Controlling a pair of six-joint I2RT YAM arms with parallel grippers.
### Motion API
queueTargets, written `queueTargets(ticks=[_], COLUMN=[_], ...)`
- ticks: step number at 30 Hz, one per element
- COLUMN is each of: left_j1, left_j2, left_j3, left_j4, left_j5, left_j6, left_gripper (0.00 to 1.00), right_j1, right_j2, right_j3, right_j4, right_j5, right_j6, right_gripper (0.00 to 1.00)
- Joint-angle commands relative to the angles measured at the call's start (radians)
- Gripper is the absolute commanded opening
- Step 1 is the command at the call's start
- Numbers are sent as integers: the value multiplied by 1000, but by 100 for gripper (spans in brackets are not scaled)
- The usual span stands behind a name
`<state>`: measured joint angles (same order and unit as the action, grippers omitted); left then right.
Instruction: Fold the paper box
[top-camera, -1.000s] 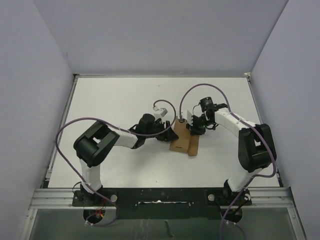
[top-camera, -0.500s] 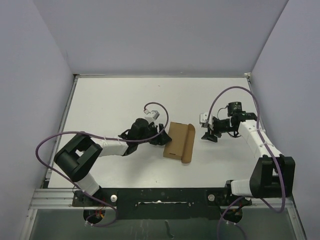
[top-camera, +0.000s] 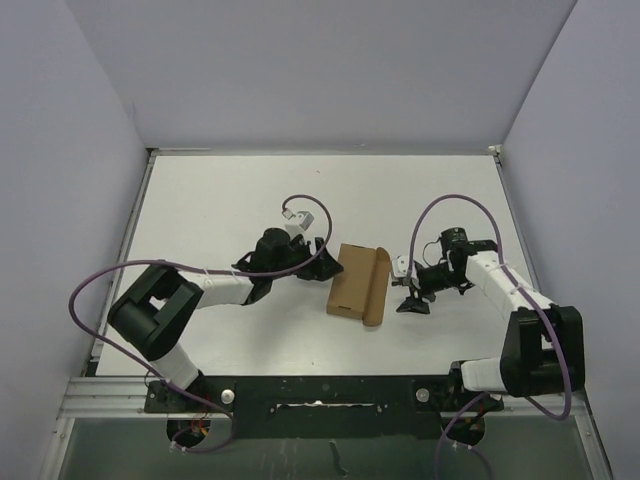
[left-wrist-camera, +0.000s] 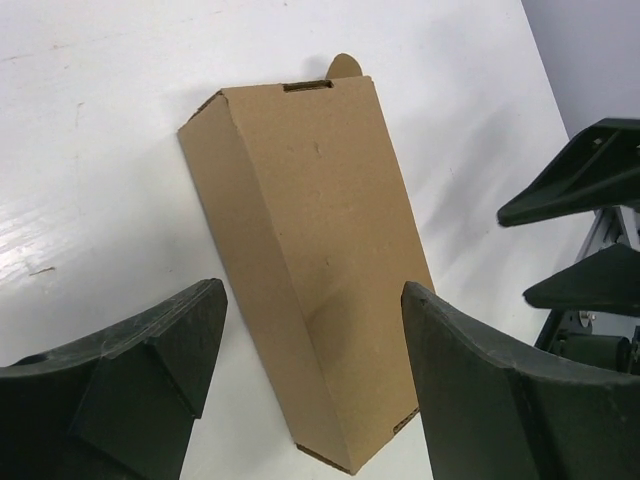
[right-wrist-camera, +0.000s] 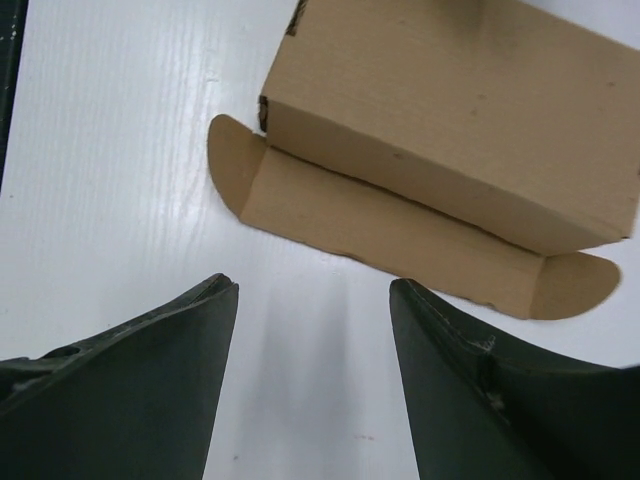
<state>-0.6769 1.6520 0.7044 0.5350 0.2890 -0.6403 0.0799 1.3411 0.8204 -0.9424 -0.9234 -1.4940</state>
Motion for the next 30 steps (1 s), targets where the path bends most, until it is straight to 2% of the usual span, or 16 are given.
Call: queueTargets(ticks=[1, 8, 12, 18, 26, 30], left_j1=[-30, -42, -43, -43, -44, -45], left_j2=[40, 108, 145, 176, 158, 157], left_j3=[68, 76, 76, 76, 61, 51], left_j4=[22, -21, -28, -27, -25, -19], left_j5=[22, -11, -17, -13, -30, -35], left_j6=[21, 43, 34, 11, -10, -19], left_gripper=[70, 68, 63, 53, 53, 52], right_j1=[36, 199, 254, 322, 392, 403], right_j2=[6, -4, 29, 50, 79, 69], right_j3=[-47, -104, -118, -123, -115, -108], right_j4=[42, 152, 193, 238, 296, 307], right_j5=[41, 77, 126, 159, 215, 209], right_j6=[-29, 63, 97, 162, 264, 307], right_gripper=[63, 66, 63, 49, 36, 26])
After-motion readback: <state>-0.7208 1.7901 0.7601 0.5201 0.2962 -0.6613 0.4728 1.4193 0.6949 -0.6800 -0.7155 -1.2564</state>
